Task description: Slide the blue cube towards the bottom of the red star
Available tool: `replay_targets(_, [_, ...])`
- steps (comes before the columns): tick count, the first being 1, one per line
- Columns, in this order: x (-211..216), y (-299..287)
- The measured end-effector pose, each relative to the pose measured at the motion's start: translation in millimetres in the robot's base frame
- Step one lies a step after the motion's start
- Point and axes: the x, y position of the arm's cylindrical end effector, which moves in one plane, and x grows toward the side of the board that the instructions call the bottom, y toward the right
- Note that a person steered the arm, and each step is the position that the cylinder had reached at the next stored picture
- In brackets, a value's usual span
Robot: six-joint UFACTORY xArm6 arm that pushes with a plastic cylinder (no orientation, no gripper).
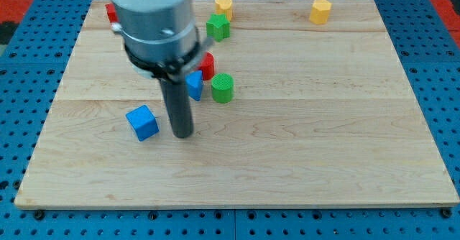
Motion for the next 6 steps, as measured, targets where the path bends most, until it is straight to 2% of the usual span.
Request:
replay_targets(1, [-8.0,-79.7])
replay_targets(2, [-53.7,-133.3])
replay_targets(4, [-122.6,-142.5])
replay_targets(5, [-133.0,-141.1])
replay_targets(6, [-113.8,-96.1])
